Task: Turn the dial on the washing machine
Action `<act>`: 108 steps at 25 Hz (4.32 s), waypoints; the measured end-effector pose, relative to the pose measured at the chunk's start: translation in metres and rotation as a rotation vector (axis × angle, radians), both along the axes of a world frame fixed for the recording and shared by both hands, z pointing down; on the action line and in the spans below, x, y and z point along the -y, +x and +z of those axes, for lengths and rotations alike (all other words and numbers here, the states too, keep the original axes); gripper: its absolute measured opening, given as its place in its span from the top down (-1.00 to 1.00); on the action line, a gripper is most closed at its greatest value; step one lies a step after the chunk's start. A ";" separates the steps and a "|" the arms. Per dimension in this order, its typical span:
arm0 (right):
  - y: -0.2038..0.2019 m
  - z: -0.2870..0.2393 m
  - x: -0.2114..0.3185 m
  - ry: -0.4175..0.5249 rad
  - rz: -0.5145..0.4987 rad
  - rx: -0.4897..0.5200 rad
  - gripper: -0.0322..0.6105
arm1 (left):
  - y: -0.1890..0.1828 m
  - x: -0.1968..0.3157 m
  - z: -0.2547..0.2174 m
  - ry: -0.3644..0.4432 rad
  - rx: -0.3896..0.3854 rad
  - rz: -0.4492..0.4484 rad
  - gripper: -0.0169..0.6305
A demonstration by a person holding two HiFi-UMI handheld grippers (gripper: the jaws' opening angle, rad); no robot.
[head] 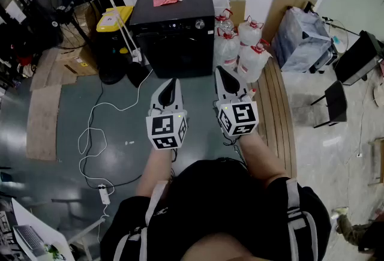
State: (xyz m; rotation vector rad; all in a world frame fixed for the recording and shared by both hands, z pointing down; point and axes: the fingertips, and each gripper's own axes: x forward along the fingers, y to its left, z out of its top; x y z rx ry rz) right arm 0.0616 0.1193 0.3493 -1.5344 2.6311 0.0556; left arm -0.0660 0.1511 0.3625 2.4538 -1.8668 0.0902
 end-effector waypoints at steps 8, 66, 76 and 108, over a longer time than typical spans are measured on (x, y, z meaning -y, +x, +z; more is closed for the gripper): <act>0.030 -0.002 -0.022 -0.009 -0.002 0.015 0.88 | 0.030 -0.022 -0.002 -0.010 0.010 -0.005 0.96; -0.017 0.023 0.166 -0.022 0.036 0.012 0.88 | -0.013 0.152 0.023 0.002 0.040 -0.015 0.96; -0.003 0.021 0.299 -0.018 0.011 -0.031 0.88 | 0.003 0.285 0.023 -0.042 0.049 -0.052 0.96; -0.048 0.164 0.482 -0.298 -0.016 -0.207 0.41 | -0.037 0.440 0.083 -0.191 0.026 -0.090 0.96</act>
